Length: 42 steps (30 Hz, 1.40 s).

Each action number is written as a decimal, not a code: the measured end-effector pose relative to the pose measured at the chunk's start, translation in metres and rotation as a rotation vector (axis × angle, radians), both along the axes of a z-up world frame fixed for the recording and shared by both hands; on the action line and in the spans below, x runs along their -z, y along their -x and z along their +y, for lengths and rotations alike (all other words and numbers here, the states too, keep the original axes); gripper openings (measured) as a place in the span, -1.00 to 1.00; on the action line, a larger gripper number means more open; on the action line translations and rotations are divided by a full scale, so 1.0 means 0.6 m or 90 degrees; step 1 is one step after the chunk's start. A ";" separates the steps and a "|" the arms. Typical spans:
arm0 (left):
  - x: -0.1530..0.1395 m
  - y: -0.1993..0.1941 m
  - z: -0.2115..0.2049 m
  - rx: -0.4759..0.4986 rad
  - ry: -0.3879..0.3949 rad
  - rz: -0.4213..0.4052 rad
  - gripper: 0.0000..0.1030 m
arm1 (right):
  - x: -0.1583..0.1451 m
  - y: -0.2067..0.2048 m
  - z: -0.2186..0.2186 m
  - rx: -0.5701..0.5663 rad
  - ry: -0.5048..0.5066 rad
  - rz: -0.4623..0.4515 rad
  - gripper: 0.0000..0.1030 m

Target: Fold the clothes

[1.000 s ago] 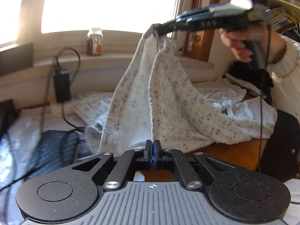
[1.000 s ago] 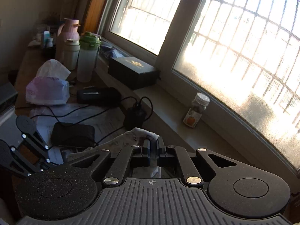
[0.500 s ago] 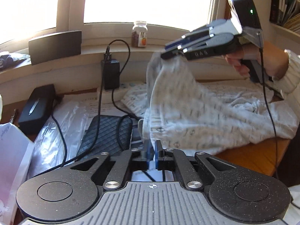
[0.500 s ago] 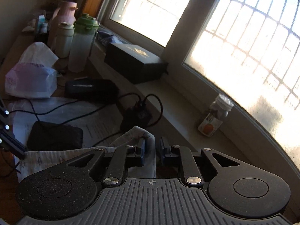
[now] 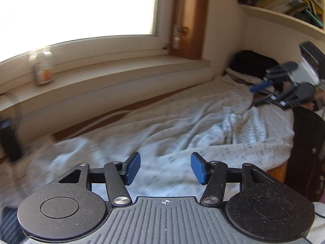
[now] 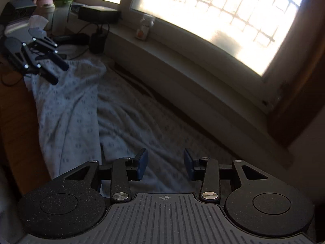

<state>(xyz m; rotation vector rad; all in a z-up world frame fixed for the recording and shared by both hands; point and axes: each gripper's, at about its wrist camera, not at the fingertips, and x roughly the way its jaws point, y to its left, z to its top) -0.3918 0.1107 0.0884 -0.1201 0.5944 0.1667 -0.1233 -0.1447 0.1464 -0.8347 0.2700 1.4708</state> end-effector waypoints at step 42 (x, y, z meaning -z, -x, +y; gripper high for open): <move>0.079 -0.145 -0.245 0.221 -0.044 0.076 0.38 | 0.256 -0.011 -0.350 0.192 0.050 -0.132 -0.06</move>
